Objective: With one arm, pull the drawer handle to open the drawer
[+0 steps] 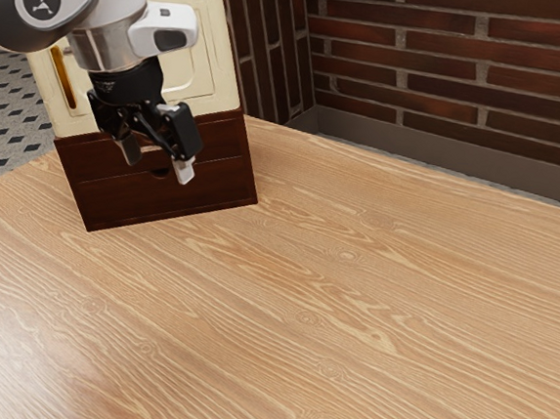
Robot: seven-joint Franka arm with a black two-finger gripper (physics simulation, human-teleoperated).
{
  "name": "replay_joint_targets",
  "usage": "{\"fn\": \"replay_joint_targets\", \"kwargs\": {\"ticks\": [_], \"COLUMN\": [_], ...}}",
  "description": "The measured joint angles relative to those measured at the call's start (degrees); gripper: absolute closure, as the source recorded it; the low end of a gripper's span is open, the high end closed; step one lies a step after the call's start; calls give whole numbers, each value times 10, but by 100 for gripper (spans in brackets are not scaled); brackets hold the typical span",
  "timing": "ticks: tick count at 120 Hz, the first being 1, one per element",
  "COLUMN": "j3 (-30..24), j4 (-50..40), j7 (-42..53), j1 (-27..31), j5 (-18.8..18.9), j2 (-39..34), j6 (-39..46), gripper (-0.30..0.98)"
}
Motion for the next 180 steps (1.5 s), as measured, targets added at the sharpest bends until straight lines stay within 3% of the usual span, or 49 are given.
{"fn": "replay_joint_targets", "kwargs": {"ticks": [31,41,50,79,94,122,155,180], "j3": [1,-1,0,14,43,50,51,55], "j4": [3,106,142,164,162,151,24,9], "j7": [-2,-2,6,111,163,237,303,364], "j1": [1,1,-4,23,14,46,16,34], "j5": [-1,0,2,59,51,41,42,44], "j2": [0,0,-1,25,39,76,70,89], "j6": [-2,-28,-49,-60,-55,-35,86,157], "gripper": [0,0,0,0,0,0,0,0]}}
